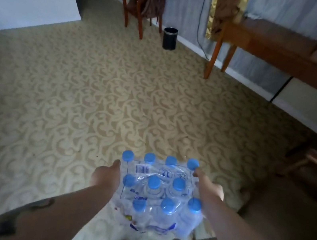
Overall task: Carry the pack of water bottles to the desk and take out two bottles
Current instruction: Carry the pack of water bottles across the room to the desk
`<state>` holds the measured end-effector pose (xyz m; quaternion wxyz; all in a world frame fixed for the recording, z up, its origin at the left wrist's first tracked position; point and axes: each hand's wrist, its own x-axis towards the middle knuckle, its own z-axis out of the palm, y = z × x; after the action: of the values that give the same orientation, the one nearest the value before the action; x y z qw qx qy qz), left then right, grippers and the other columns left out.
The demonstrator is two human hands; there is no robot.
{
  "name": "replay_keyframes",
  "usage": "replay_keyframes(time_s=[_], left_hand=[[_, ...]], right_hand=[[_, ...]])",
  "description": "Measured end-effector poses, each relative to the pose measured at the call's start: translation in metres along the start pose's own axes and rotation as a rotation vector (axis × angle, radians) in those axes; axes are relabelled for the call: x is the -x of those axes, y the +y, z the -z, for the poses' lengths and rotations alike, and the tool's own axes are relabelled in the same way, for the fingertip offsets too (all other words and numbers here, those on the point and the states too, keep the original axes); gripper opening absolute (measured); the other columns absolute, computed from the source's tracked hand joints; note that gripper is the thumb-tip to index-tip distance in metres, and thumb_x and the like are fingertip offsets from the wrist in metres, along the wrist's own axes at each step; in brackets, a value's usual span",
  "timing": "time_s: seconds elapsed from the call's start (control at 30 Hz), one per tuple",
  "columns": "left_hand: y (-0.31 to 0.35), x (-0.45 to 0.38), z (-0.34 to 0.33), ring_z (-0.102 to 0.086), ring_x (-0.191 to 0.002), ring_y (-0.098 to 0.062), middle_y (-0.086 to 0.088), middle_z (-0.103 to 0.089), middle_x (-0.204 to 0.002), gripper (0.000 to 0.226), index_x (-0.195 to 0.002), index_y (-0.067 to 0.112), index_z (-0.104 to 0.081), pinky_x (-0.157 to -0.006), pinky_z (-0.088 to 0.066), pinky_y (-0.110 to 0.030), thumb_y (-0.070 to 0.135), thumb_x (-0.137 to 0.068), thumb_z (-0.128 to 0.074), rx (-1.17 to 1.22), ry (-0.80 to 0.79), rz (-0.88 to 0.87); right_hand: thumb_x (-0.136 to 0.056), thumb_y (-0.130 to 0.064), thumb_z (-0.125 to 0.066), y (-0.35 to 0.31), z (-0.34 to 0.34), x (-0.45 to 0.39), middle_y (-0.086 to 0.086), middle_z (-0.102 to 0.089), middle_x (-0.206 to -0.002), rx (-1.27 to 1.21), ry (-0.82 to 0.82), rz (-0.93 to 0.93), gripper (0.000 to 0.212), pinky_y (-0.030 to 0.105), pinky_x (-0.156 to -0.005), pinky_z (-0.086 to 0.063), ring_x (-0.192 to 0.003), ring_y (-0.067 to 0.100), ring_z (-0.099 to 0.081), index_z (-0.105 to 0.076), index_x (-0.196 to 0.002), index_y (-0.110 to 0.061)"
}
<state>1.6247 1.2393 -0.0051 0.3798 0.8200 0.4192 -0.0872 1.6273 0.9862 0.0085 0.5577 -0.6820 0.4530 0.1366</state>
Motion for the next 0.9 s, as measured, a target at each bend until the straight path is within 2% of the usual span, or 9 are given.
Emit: replay_keyframes(time_s=[0.07, 0.23, 0.3, 0.37, 0.43, 0.57, 0.7, 0.77, 0.9], left_hand=[[0.037, -0.027, -0.006, -0.058, -0.087, -0.035, -0.022, -0.063, -0.093, 0.06, -0.103, -0.007, -0.065, -0.083, -0.044, -0.039, 0.046, -0.092, -0.04, -0.013, -0.01, -0.031], [0.133, -0.079, -0.038, -0.057, -0.105, -0.038, -0.024, -0.063, -0.115, 0.054, -0.116, 0.0, -0.061, -0.082, -0.039, -0.036, 0.043, -0.095, -0.036, -0.1, -0.067, -0.126], [0.167, -0.095, -0.054, -0.057, -0.107, -0.038, -0.024, -0.062, -0.116, 0.047, -0.12, 0.005, -0.06, -0.086, -0.044, -0.038, 0.037, -0.097, -0.033, -0.149, -0.089, -0.178], [0.203, -0.113, -0.07, -0.059, -0.11, -0.039, -0.024, -0.064, -0.118, 0.05, -0.117, 0.002, -0.062, -0.09, -0.047, -0.041, 0.041, -0.094, -0.041, -0.054, -0.141, -0.123], [0.24, -0.131, -0.086, -0.061, -0.11, -0.039, -0.023, -0.065, -0.118, 0.056, -0.114, -0.001, -0.064, -0.088, -0.05, -0.04, 0.046, -0.09, -0.046, 0.002, -0.184, -0.095], [0.312, -0.157, -0.12, -0.06, -0.111, -0.041, -0.023, -0.065, -0.119, 0.059, -0.114, -0.001, -0.064, -0.09, -0.049, -0.043, 0.048, -0.088, -0.044, -0.023, -0.225, -0.146], [0.38, -0.182, -0.15, -0.059, -0.108, -0.04, -0.026, -0.063, -0.117, 0.057, -0.116, -0.005, -0.061, -0.094, -0.047, -0.044, 0.044, -0.093, -0.044, -0.066, -0.178, -0.154], [0.42, -0.198, -0.164, -0.06, -0.104, -0.04, -0.025, -0.064, -0.114, 0.057, -0.111, -0.006, -0.063, -0.093, -0.048, -0.044, 0.045, -0.091, -0.046, -0.034, -0.192, -0.145], [0.497, -0.24, -0.194, -0.06, -0.11, -0.038, -0.023, -0.064, -0.119, 0.056, -0.116, -0.003, -0.063, -0.1, -0.045, -0.047, 0.045, -0.094, -0.042, -0.108, -0.247, -0.222]], right_hand=[[-0.043, -0.053, -0.068, -0.029, -0.009, -0.015, 0.005, -0.072, -0.079, -0.052, 0.025, -0.013, 0.053, 0.035, -0.068, -0.055, -0.07, 0.029, -0.068, -0.068, -0.076, -0.011], [-0.035, -0.055, -0.065, -0.104, -0.019, -0.074, 0.007, -0.071, -0.078, -0.138, 0.095, -0.054, 0.064, 0.033, -0.066, -0.056, -0.066, 0.028, -0.068, -0.07, -0.081, -0.011], [-0.033, -0.054, -0.066, -0.13, -0.021, -0.1, 0.009, -0.071, -0.078, -0.158, 0.11, -0.057, 0.067, 0.036, -0.071, -0.058, -0.067, 0.028, -0.068, -0.069, -0.083, -0.01], [-0.032, -0.055, -0.065, -0.158, -0.019, -0.127, 0.009, -0.071, -0.077, -0.163, 0.119, -0.065, 0.067, 0.038, -0.072, -0.059, -0.066, 0.029, -0.068, -0.069, -0.081, -0.01], [-0.031, -0.055, -0.065, -0.189, -0.017, -0.152, 0.008, -0.07, -0.076, -0.17, 0.144, -0.071, 0.066, 0.037, -0.071, -0.059, -0.066, 0.028, -0.068, -0.068, -0.08, -0.011], [-0.033, -0.053, -0.067, -0.252, -0.008, -0.202, 0.006, -0.068, -0.074, -0.199, 0.171, -0.091, 0.063, 0.03, -0.061, -0.052, -0.063, 0.026, -0.066, -0.066, -0.081, -0.011], [-0.03, -0.052, -0.067, -0.308, -0.007, -0.242, 0.005, -0.069, -0.073, -0.252, 0.175, -0.08, 0.063, 0.033, -0.066, -0.055, -0.062, 0.025, -0.066, -0.068, -0.079, -0.013], [-0.028, -0.049, -0.067, -0.338, -0.006, -0.266, 0.006, -0.069, -0.072, -0.289, 0.197, -0.084, 0.06, 0.035, -0.069, -0.057, -0.062, 0.026, -0.066, -0.067, -0.075, -0.012], [-0.026, -0.046, -0.069, -0.399, -0.011, -0.318, 0.006, -0.069, -0.068, -0.353, 0.235, -0.088, 0.056, 0.038, -0.069, -0.058, -0.059, 0.026, -0.065, -0.067, -0.069, -0.011]])
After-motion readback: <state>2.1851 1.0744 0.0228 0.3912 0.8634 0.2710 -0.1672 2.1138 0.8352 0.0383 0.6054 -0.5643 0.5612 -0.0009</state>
